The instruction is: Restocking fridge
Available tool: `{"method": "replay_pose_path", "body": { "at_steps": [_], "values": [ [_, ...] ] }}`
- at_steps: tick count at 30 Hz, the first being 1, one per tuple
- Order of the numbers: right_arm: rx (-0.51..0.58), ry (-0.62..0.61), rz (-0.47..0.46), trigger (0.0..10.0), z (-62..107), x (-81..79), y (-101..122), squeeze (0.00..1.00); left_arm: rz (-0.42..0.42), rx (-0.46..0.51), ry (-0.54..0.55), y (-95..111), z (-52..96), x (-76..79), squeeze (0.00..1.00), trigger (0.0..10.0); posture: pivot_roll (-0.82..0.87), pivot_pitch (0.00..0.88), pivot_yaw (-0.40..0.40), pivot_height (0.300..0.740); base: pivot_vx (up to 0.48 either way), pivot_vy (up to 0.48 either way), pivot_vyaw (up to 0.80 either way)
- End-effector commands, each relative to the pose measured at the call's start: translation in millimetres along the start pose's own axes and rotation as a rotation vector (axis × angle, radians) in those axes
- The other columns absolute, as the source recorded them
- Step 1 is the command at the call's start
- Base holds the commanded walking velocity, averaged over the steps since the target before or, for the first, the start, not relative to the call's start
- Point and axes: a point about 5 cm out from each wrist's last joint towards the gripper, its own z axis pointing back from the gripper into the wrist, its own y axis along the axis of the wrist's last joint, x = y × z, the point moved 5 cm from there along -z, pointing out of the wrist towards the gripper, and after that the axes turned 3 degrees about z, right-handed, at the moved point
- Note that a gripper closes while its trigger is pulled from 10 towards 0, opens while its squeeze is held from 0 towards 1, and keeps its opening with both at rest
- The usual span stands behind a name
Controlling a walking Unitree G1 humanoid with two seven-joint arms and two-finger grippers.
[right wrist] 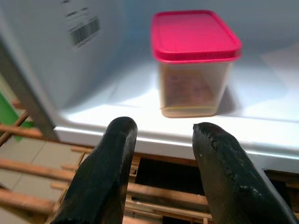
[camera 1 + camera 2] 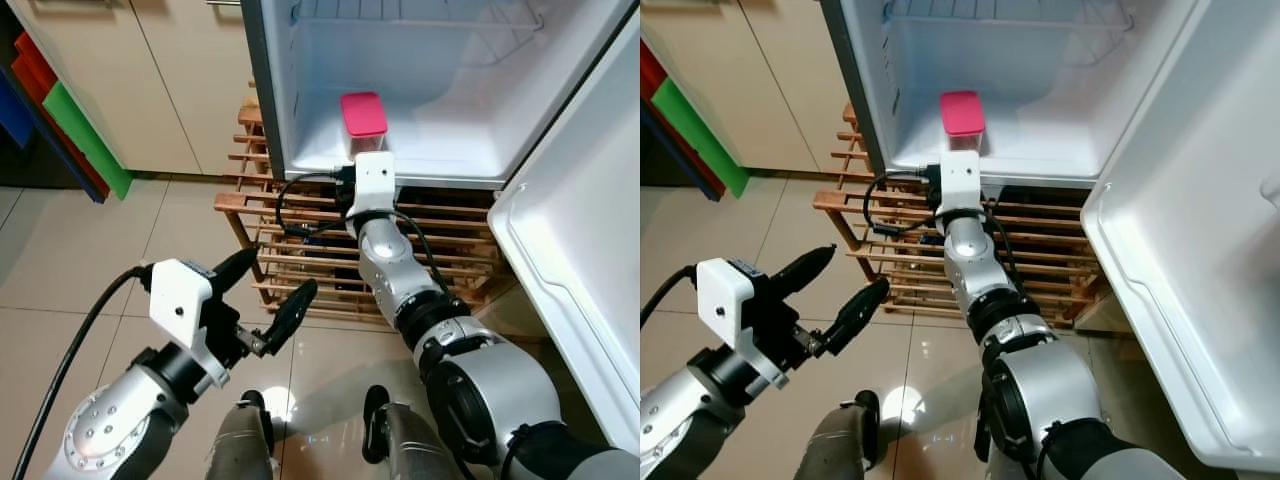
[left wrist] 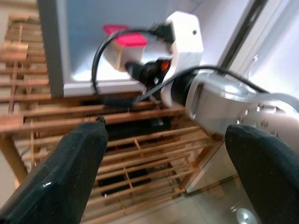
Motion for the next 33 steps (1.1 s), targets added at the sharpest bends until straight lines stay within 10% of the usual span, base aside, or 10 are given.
{"method": "replay_pose_path", "body": {
  "at_steps": [1,18,33],
  "values": [
    [-0.010,-0.016,-0.032,10.0,-1.6,3.5,0.4,0.00,0.004,-0.003,0.018,-1.6,3.2,5.1,0.00,10.0,0.27,0.396,0.007,0.740,0.000,0.000,0.00],
    [0.008,-0.005,-0.037,10.0,-15.0,12.1,27.8,0.00,0.047,-0.030,0.108,-8.8,22.4,16.8,0.00,10.0,0.32,0.441,-0.019,0.740,0.000,0.000,0.00],
    [0.043,0.097,0.003,10.0,-21.4,-19.9,61.9,0.00,0.036,-0.079,0.176,-10.1,45.7,19.2,0.00,10.0,0.41,0.448,-0.013,0.740,0.000,0.000,0.00]
  ]
}}
